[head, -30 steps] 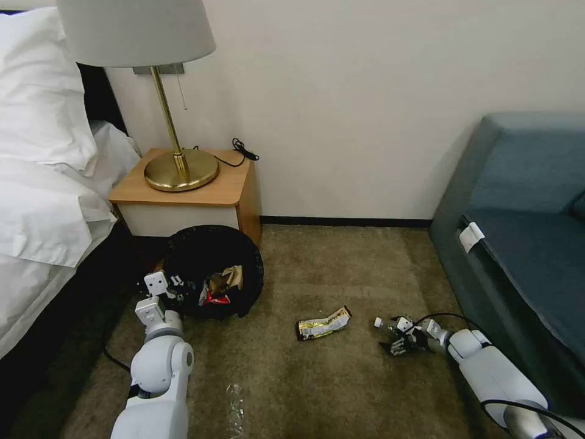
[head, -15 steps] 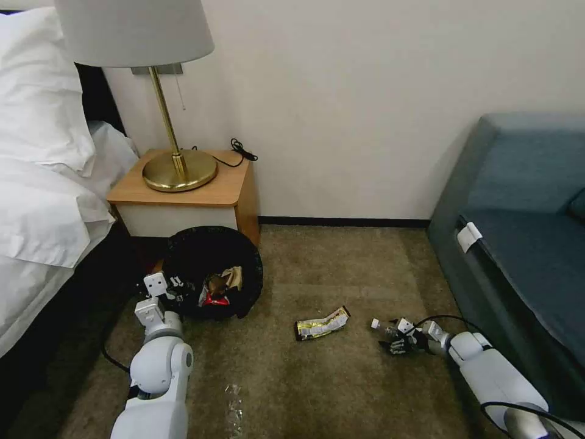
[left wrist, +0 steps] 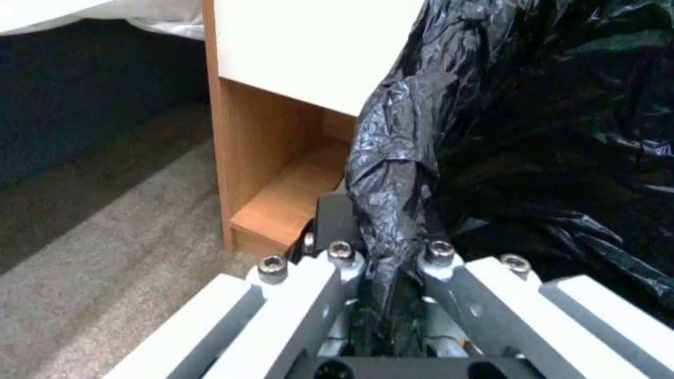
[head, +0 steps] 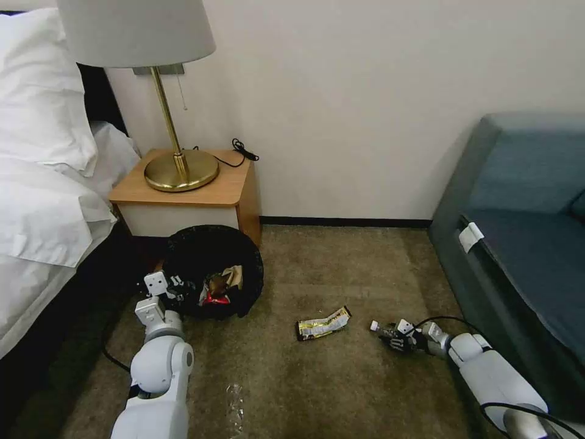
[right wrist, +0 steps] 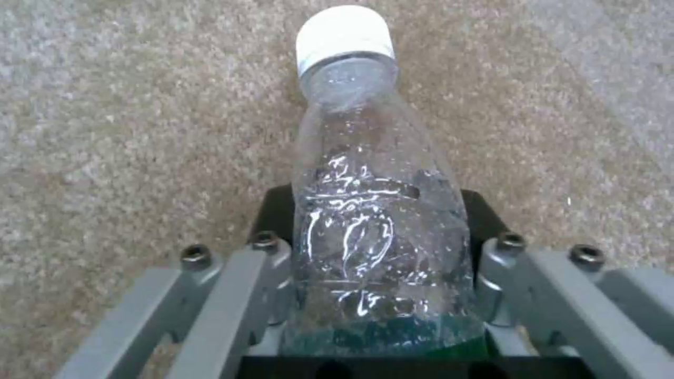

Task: Pick up the trash bin, then pick up the garbage on the floor and place it into the trash bin.

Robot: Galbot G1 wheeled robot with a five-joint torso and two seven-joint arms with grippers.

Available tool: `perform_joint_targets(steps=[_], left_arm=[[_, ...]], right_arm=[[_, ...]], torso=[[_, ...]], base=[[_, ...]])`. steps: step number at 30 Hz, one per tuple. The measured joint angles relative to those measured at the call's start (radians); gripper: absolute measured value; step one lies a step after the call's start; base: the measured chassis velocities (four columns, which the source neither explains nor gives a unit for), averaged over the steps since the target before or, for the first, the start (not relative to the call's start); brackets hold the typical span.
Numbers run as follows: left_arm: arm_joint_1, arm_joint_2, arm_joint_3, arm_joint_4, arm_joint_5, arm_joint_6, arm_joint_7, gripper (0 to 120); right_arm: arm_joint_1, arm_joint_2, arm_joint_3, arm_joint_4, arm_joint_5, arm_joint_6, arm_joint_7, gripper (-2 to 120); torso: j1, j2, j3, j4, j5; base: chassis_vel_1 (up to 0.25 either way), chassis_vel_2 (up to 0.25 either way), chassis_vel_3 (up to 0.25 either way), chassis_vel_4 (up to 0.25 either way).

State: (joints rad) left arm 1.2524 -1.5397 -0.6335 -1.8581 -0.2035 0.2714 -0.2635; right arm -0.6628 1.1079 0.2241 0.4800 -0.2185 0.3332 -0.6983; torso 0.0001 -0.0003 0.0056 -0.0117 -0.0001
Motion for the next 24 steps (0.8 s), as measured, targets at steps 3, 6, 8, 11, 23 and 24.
perform_joint_targets(steps=[3, 6, 8, 11, 23, 24], left_arm=[[-0.001, 0.000, 0.000, 0.001, 0.000, 0.000, 0.000, 2], [0.000, 0.002, 0.000, 0.001, 0.000, 0.000, 0.000, 2], [0.001, 0.003, 0.000, 0.001, -0.001, 0.000, 0.000, 2], [0.002, 0.005, 0.000, 0.002, -0.001, 0.000, 0.000, 2], [0.008, 0.009, -0.003, 0.000, -0.005, 0.000, 0.000, 2], [0.008, 0.009, -0.003, 0.002, -0.005, 0.000, 0.001, 2]], right_arm=[[0.001, 0.001, 0.001, -0.001, -0.001, -0.002, 0.003, 29], [-0.002, -0.001, 0.003, 0.007, 0.001, -0.003, 0.005, 29], [-0.012, -0.010, 0.004, 0.033, 0.024, -0.008, 0.008, 29], [-0.035, -0.029, 0.003, 0.105, 0.101, -0.015, 0.009, 29], [-0.040, 0.020, -0.012, 0.274, 0.262, 0.031, 0.081, 29], [-0.038, 0.042, -0.031, 0.302, 0.285, 0.041, 0.132, 29]], torso=[[0.000, 0.000, 0.000, -0.0002, -0.0002], [0.000, 0.000, 0.000, -0.0003, 0.0002], [0.000, 0.000, 0.000, -0.0002, 0.0008], [0.000, 0.000, 0.000, -0.0009, -0.0001], [0.000, 0.000, 0.000, -0.0005, -0.0003], [0.000, 0.000, 0.000, -0.0006, -0.0003]], base=[[0.000, 0.000, 0.000, 0.000], [0.000, 0.000, 0.000, 0.000], [0.000, 0.000, 0.000, 0.000], [0.000, 0.000, 0.000, 0.000], [0.000, 0.000, 0.000, 0.000], [0.000, 0.000, 0.000, 0.000]])
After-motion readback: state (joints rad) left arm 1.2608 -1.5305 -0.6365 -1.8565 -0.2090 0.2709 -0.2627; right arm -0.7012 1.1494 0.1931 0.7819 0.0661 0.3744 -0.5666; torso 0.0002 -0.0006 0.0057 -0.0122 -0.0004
